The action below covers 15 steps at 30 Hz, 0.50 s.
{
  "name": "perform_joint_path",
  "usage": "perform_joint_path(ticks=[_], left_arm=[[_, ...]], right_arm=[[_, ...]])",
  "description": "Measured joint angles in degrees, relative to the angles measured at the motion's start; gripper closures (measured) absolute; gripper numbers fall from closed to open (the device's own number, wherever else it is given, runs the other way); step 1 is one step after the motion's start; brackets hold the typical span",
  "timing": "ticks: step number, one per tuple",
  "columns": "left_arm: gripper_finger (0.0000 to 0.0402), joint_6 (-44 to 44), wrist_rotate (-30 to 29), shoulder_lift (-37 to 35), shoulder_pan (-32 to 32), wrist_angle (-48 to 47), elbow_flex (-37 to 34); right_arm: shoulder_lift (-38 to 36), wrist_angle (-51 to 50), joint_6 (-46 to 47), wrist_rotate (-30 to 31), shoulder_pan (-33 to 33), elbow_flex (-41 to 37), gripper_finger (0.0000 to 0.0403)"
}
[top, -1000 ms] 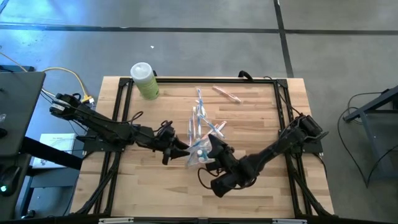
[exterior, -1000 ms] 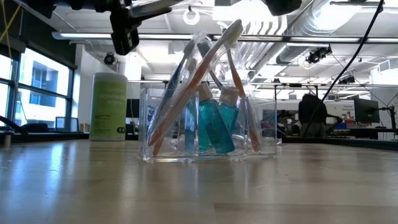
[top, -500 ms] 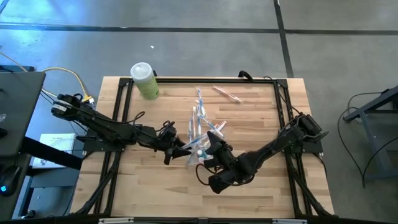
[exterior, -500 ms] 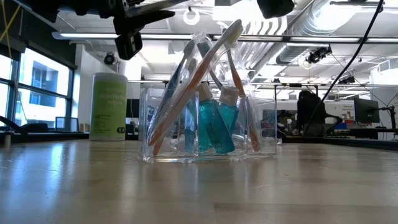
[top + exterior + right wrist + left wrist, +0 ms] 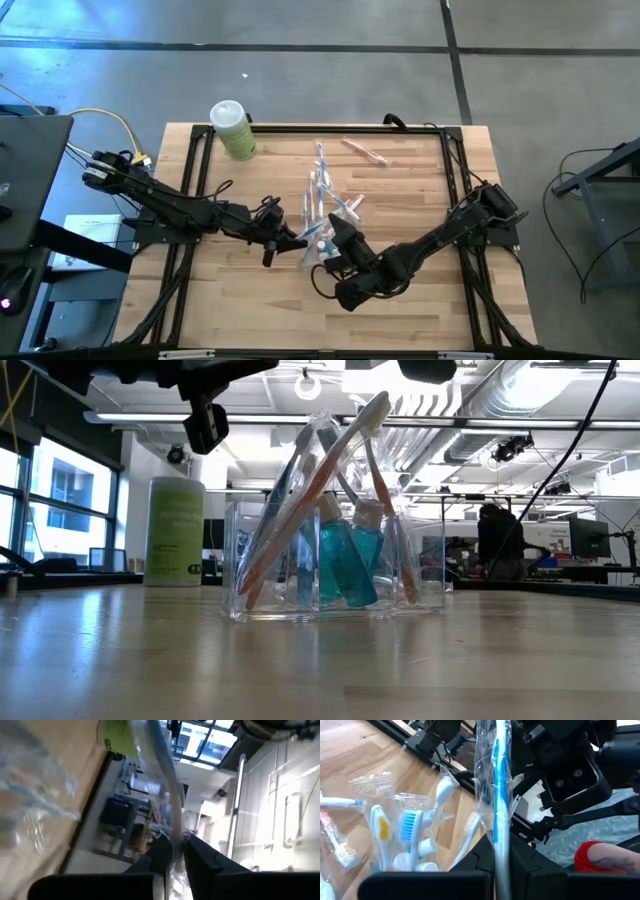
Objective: Pick & Place toothbrushing station
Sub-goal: Put the blue toothbrush into the transparent organizer
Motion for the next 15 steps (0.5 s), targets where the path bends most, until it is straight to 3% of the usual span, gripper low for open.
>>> perform_joint_path(ticks=[6, 15], left_arm=[[0.0387, 0.37, -0.27, -0.01, 0.01, -0.29, 0.00], [0.0388, 2.56, -0.67, -0.07, -0.85, -0.28, 0.00]], right_arm=[[0.00, 0.58, -0.22, -0.15, -0.42, 0.00, 0.0367], [0.00, 0.77, 8.66, 0.89, 1.74, 0.00, 0.0366]])
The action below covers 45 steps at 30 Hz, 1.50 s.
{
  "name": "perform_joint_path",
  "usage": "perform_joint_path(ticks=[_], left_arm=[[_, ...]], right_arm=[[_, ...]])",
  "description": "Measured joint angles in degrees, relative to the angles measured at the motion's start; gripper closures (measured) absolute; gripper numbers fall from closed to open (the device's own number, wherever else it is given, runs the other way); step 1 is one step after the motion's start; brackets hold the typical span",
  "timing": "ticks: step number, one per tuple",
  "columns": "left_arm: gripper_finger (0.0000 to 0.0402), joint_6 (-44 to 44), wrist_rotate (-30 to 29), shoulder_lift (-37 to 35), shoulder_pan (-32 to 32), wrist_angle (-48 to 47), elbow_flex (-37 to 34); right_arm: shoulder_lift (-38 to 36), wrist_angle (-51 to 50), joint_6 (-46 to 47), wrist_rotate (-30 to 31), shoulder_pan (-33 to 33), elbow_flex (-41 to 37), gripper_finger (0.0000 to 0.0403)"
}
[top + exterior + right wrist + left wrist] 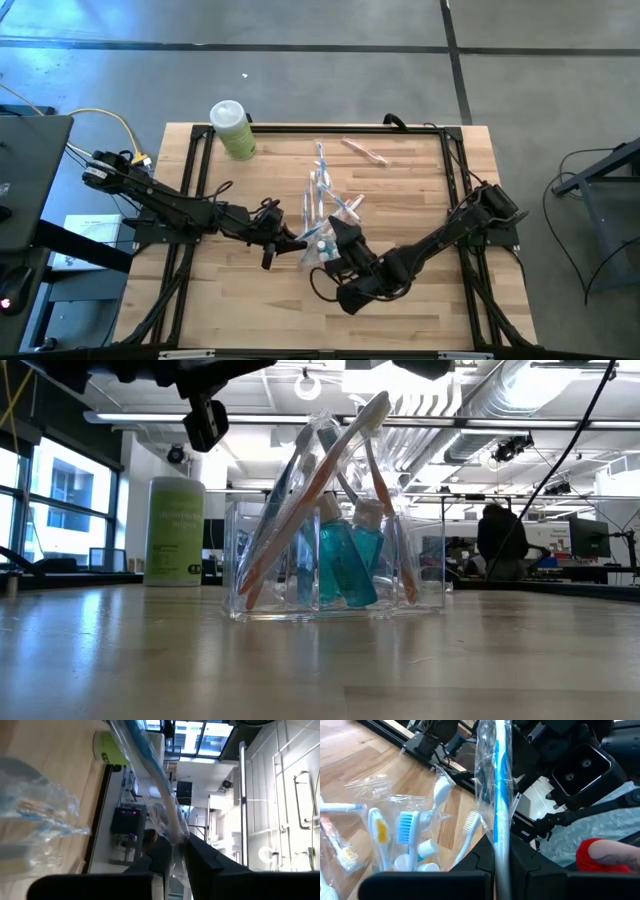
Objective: Pick & Place toothbrushing station
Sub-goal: Put the blue toothbrush into the transparent organizer
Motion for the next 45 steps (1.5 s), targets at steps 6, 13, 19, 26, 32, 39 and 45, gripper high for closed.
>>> perform_joint_path(ticks=[6, 13, 19, 26, 32, 39, 45], left_arm=[[0.0389, 1.04, 0.83, -0.04, -0.12, 0.40, 0.16], [0.0389, 1.31, 1.15, -0.09, -0.17, 0.40, 0.17], [0.0389, 1.14, 0.82, -0.04, -0.82, 0.28, 0.09], [0.0389, 1.28, 0.63, -0.04, -0.93, 0.26, 0.09], [0.0390, 1.48, -1.39, -0.01, -1.00, 0.19, 0.07], [0.0390, 1.50, -0.98, 0.07, -1.02, 0.07, 0.02], [0.0390, 2.58, -0.75, 0.07, -1.02, 0.24, 0.02]], right_arm=[[-0.09, 0.02, 1.59, 2.49, 3.46, -0.02, 0.0366], [-0.16, -0.07, 0.69, 1.08, 5.26, -0.02, 0.0366], [-0.24, 1.05, 0.81, -0.48, 5.51, -0.02, 0.0366], [-0.26, 2.42, 3.95, -0.66, 5.53, -0.02, 0.0361], [-0.26, 3.26, 4.40, 1.39, 5.58, -0.02, 0.0321], [-0.26, 1.83, 2.12, -2.14, 6.70, -0.02, 0.0248], [-0.26, 0.89, 2.12, 0.59, 7.88, -0.02, 0.0194]])
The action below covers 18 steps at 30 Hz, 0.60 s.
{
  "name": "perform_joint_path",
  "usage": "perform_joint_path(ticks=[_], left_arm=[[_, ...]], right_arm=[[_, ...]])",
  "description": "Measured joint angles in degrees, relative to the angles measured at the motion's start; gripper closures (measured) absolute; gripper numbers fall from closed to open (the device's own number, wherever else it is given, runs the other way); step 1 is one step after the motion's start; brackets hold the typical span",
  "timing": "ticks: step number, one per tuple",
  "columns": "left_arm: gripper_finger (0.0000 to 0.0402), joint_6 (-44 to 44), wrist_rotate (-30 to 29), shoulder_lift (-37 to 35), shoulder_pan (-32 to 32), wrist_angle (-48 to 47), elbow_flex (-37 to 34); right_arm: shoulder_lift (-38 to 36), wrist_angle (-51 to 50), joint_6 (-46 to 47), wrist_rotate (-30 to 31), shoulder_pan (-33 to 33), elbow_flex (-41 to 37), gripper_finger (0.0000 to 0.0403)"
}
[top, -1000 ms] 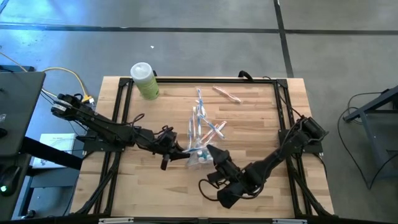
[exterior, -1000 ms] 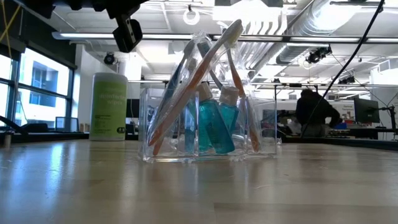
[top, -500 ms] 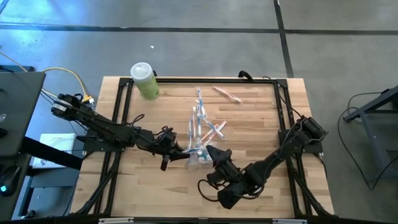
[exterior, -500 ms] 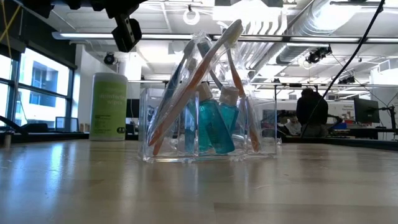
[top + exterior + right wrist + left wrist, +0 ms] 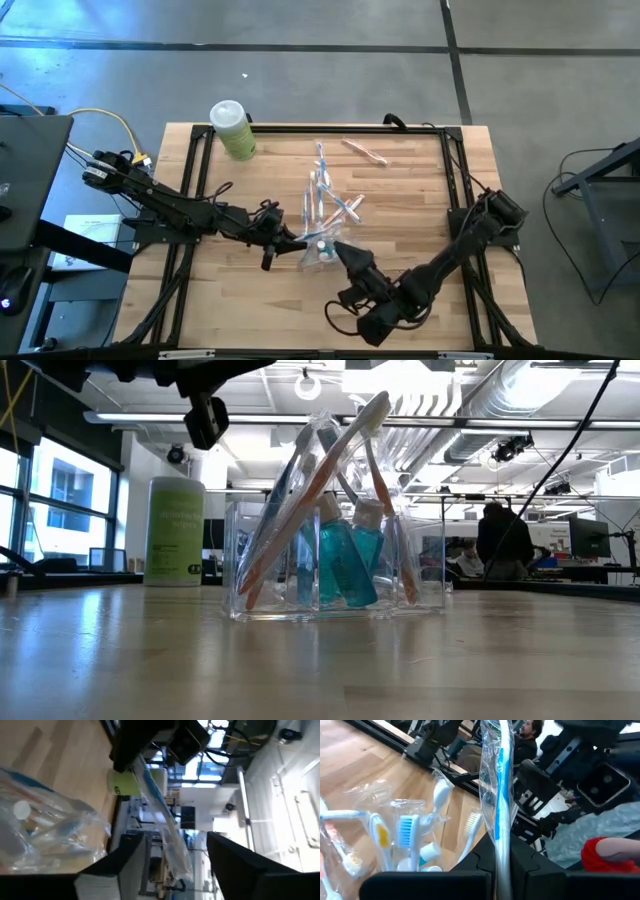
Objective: Pick & Place toothbrushing station
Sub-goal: Put the blue toothbrush into the transparent organizer
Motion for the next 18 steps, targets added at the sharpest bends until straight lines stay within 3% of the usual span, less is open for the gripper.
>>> perform_joint_path(ticks=[3, 8, 13, 18], left_arm=[[0.0390, 6.36, 0.11, 0.00, -0.93, 0.91, 0.00], [0.0390, 26.21, -0.29, -0.02, -7.13, 4.25, 0.00], [0.0390, 37.36, -12.76, 0.12, -15.43, 5.47, 0.00], [0.0390, 44.62, -19.88, 4.40, -20.01, 17.08, 0.00]], right_arm=[[-0.16, -0.54, 6.85, 6.83, 0.55, 0.00, 0.0182], [-3.62, -14.63, 29.08, 6.87, 3.18, 0.01, 0.0179], [-7.24, -36.78, 63.11, 5.49, 6.07, -0.02, 0.0180], [-8.79, -55.51, 99.26, 6.15, 7.16, -1.50, 0.0179]])
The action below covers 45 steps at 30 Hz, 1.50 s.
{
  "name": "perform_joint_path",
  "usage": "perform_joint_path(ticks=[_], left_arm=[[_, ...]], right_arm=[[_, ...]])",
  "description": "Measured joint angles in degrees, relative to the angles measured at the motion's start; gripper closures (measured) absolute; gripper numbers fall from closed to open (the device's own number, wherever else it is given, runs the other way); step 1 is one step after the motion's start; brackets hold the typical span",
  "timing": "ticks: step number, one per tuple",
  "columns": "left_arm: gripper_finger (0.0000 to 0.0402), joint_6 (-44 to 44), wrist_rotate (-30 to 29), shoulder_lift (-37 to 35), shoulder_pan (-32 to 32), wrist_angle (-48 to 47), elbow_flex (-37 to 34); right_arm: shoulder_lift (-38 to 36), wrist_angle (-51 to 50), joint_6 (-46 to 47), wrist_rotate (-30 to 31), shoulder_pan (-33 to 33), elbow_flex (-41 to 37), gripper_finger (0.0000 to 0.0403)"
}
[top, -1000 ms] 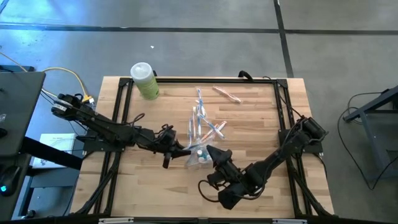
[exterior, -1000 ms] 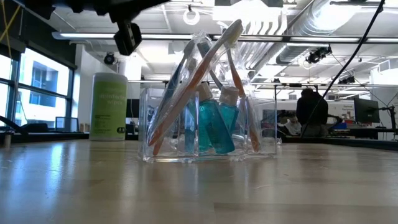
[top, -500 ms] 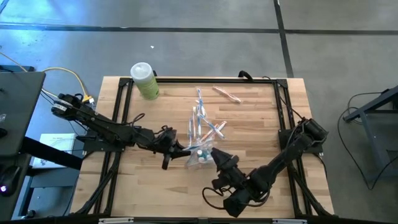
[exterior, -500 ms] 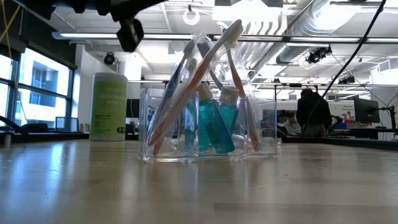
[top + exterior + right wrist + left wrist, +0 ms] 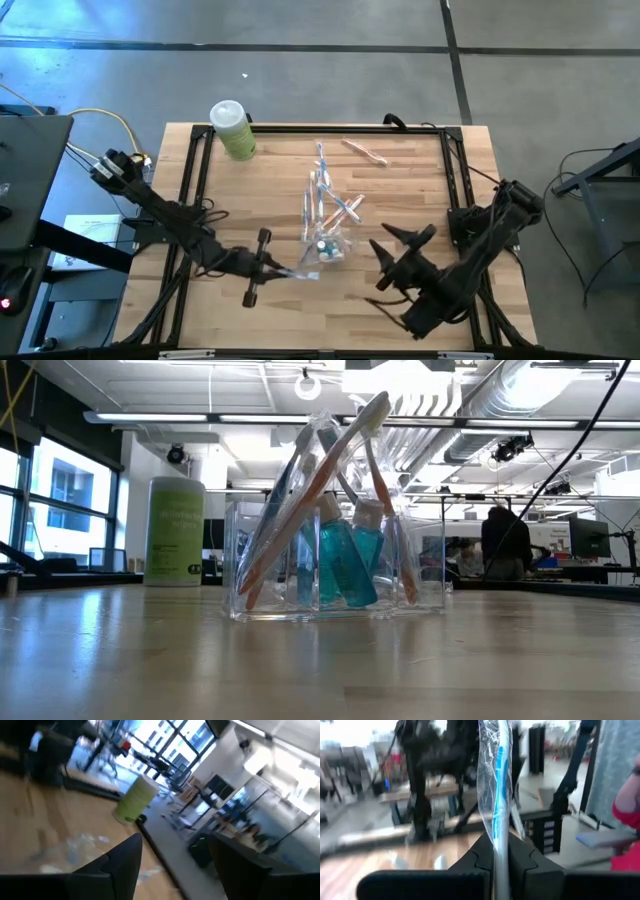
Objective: Pick & Place toothbrushing station
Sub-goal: Put the blue toothbrush into the transparent organizer
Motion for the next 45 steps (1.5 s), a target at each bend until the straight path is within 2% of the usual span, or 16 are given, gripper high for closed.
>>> perform_joint_path(ticks=[2, 4, 8, 12, 15, 18, 21, 26, 30, 32, 35, 39, 43, 45], left_arm=[[0.0390, 4.35, -0.90, 2.74, -0.77, 5.81, 0.00], [0.0390, 8.57, -0.99, 5.51, -0.77, 12.00, 0.00], [0.0390, 13.64, -1.39, 11.27, 1.75, 25.64, 0.00], [0.0390, 11.60, -1.30, 15.27, 5.84, 33.13, 0.02], [0.0390, 8.49, 0.52, 16.76, 8.82, 34.47, 0.02], [0.0390, 6.25, 2.84, 17.07, 10.64, 34.51, 0.02], [0.0390, 6.85, 2.79, 17.07, 10.66, 34.56, 0.02], [0.0390, 9.86, 1.77, 17.07, 9.24, 34.38, 0.02], [0.0389, 14.27, -2.37, 17.07, 7.00, 34.37, 0.02], [0.0389, 16.30, -3.88, 17.07, 5.84, 34.39, 0.02], [0.0389, 18.65, -5.41, 17.07, 4.45, 34.46, 0.02], [0.0389, 18.72, -8.78, 17.07, 3.58, 35.44, 0.02], [0.0389, 17.09, -11.51, 17.05, 4.41, 35.84, 0.07], [0.0389, 16.18, -11.12, 17.05, 4.83, 35.64, 0.07]], right_arm=[[-0.05, -4.40, 10.92, 0.76, -0.06, -0.95, 0.0179], [-0.15, -5.75, 15.39, 1.04, -0.30, -1.44, 0.0179], [-0.13, -4.19, 15.14, 1.06, -2.57, -1.62, 0.0179], [-0.13, -0.76, 11.39, 0.85, -5.54, -1.62, 0.0179], [-0.13, 5.62, 7.99, -0.41, -7.74, -1.62, 0.0179], [-0.13, 11.53, -0.52, -9.94, -10.15, -1.62, 0.0179], [-0.09, 17.53, -6.45, -15.67, -12.57, -1.71, 0.0179], [-0.09, 26.28, -14.53, -23.53, -16.38, -1.71, 0.0178], [-0.09, 29.15, -18.95, -31.45, -18.74, -1.71, 0.0179], [-0.09, 30.51, -20.33, -31.44, -19.51, -1.71, 0.0178], [-1.39, 30.26, -23.87, -25.60, -19.01, -1.69, 0.0178], [-7.45, 29.79, -26.55, -20.41, -15.41, -1.56, 0.0178], [-14.15, 23.27, -23.06, -22.52, -10.46, -1.54, 0.0178], [-17.15, 17.34, -15.54, -25.19, -8.20, -1.95, 0.0178]])
